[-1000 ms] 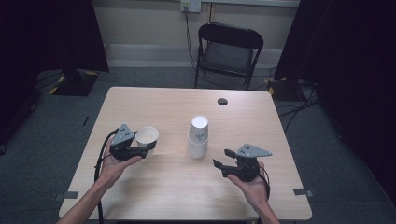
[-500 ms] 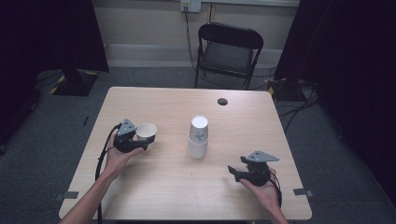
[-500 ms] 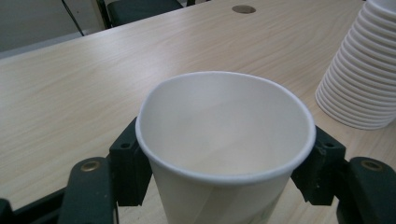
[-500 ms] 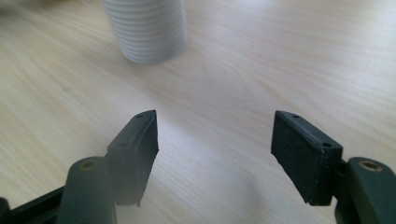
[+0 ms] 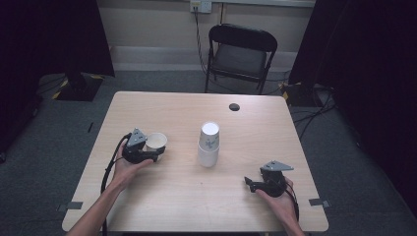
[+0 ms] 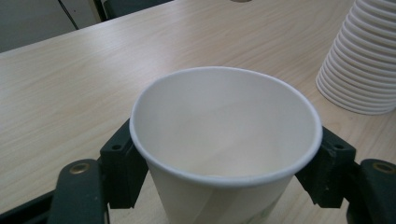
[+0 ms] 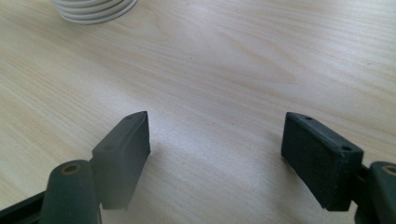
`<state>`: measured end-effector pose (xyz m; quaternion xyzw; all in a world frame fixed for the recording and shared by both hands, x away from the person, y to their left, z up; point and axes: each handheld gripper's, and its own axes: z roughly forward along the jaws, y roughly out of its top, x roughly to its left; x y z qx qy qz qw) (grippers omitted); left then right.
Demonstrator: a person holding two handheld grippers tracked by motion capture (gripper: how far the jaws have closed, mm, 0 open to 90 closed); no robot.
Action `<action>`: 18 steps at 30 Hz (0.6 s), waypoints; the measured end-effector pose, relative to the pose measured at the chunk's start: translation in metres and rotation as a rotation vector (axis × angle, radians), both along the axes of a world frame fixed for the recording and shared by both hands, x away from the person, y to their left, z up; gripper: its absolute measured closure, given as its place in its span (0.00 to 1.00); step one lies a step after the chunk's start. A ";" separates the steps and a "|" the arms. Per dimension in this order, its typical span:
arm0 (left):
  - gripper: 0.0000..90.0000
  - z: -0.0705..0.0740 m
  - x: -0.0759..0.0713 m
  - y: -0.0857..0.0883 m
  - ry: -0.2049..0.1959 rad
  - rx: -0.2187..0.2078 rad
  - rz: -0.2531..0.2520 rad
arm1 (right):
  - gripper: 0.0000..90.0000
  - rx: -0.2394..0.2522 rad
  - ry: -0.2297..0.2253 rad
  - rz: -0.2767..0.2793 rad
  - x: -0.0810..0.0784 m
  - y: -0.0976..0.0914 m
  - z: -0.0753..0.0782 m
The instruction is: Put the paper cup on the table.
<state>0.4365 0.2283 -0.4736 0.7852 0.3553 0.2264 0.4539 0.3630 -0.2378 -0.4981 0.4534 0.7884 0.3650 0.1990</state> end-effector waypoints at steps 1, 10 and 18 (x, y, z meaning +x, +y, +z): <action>0.29 0.000 -0.001 0.001 0.012 -0.002 0.000 | 0.26 -0.012 0.004 -0.003 0.000 0.001 0.000; 0.17 -0.003 -0.003 0.004 0.058 0.005 0.001 | 0.26 -0.026 0.002 -0.017 0.000 0.002 -0.001; 0.18 0.002 -0.014 0.014 0.085 0.027 0.016 | 0.25 -0.026 0.002 -0.017 0.000 0.002 -0.001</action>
